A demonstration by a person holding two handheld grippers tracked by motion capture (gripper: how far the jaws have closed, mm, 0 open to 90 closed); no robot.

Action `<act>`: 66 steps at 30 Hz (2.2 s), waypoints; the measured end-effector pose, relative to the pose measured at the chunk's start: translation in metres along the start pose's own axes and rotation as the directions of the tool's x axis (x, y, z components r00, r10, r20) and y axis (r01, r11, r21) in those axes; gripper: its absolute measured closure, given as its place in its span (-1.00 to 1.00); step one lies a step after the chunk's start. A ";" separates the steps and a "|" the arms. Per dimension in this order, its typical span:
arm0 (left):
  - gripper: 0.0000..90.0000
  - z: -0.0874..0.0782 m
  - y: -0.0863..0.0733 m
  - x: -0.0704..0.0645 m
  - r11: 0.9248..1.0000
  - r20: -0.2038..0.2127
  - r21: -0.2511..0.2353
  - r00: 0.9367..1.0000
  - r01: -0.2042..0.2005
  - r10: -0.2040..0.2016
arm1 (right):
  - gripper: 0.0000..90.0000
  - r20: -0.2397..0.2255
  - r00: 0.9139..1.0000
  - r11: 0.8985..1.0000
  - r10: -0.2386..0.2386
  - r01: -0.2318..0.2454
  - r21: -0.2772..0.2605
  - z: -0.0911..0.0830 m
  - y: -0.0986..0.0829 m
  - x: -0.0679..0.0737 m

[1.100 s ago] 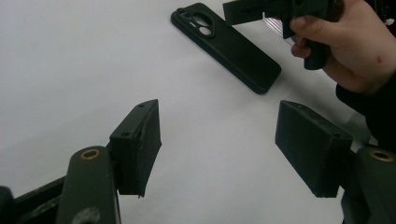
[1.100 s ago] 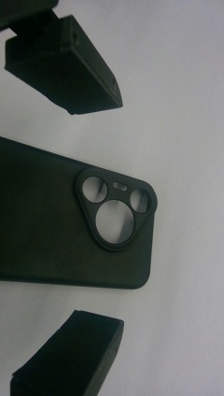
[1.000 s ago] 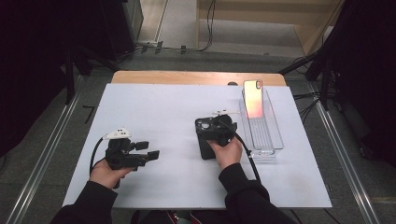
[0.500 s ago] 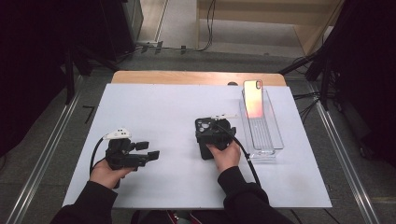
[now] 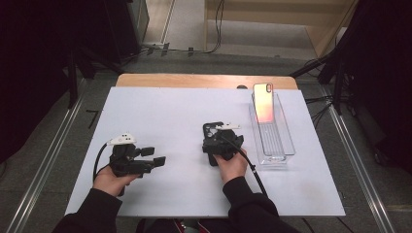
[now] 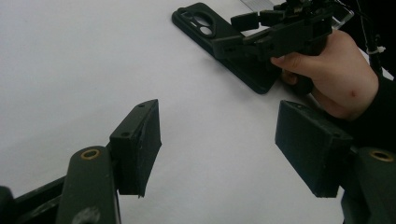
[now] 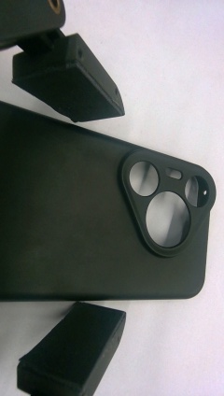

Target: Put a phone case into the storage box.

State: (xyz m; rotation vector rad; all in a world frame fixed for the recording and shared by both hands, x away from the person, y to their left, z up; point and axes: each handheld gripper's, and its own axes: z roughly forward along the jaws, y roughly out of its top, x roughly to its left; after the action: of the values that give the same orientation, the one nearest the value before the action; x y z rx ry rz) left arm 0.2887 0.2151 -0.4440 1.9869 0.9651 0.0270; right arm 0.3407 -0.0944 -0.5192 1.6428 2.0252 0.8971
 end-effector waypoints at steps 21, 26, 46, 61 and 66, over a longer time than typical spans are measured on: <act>-0.29 0.000 0.000 -0.001 1.000 -0.011 -0.004 1.000 0.001 -0.001 | -0.78 0.052 0.998 1.000 -0.018 0.018 0.001 -0.001 -0.002 0.007; -0.29 0.000 0.000 0.000 1.000 -0.011 -0.005 1.000 0.005 -0.005 | -0.73 0.043 0.999 1.000 -0.018 0.018 -0.009 -0.002 -0.003 0.004; -0.29 -0.001 0.000 0.001 1.000 -0.014 -0.006 1.000 0.006 -0.006 | -0.69 -0.042 0.999 1.000 0.010 -0.011 -0.014 -0.009 0.000 -0.008; -0.30 0.000 0.000 0.000 1.000 -0.012 -0.005 1.000 0.019 -0.019 | -0.69 -0.146 0.989 0.999 0.017 -0.023 -0.041 -0.049 0.021 -0.021; -0.30 0.000 0.003 -0.005 1.000 -0.009 -0.002 1.000 0.021 -0.021 | -0.69 -0.191 0.981 0.998 0.033 -0.042 -0.043 -0.060 0.022 -0.024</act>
State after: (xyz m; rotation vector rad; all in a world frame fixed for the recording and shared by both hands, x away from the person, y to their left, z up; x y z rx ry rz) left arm 0.2876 0.2110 -0.4402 1.9761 0.9919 0.0255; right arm 0.3233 -0.1296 -0.4632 1.6302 2.0844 1.1459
